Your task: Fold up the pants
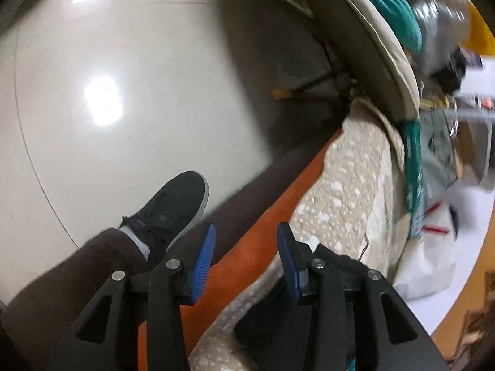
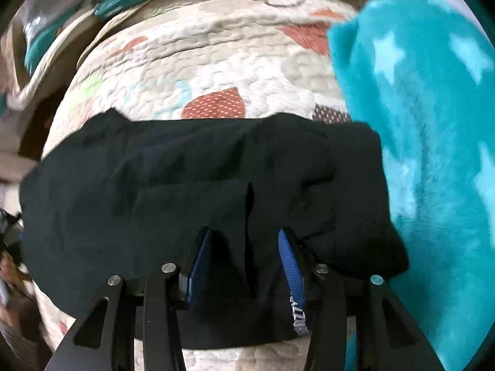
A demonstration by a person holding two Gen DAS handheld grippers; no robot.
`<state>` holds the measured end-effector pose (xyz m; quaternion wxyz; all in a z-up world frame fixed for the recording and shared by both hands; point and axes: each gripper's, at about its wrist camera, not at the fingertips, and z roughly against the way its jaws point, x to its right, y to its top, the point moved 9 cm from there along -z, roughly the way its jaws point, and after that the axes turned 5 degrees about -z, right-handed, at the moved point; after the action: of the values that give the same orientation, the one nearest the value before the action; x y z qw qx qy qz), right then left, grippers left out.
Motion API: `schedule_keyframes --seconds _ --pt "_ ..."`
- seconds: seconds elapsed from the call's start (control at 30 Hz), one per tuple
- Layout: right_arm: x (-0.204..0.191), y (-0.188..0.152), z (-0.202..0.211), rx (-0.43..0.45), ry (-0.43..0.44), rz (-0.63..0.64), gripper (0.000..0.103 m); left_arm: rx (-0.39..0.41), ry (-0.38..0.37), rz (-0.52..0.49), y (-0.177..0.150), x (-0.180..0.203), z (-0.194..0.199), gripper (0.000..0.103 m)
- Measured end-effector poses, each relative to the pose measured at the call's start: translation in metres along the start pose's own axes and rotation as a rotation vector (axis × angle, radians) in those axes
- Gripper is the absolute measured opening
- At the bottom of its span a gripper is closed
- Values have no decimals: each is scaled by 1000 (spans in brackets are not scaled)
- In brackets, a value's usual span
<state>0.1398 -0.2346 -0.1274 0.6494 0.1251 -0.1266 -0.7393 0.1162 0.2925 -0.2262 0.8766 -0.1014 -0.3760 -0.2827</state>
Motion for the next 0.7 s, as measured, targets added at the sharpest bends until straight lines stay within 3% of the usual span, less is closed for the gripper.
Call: schedule_keyframes --seconds 0.27,0.5,0.6,0.7 --pt "-80 6 35 114 5 200 60 20 -58 -89 -12 22 16 43" --pt "-148 2 15 97 54 333 63 48 20 -296 -29 47 25 48" --pt "-174 -3 9 77 95 384 63 35 4 -280 -35 45 25 49" --pt "-212 -2 9 85 137 492 63 6 -68 -209 -45 37 28 50"
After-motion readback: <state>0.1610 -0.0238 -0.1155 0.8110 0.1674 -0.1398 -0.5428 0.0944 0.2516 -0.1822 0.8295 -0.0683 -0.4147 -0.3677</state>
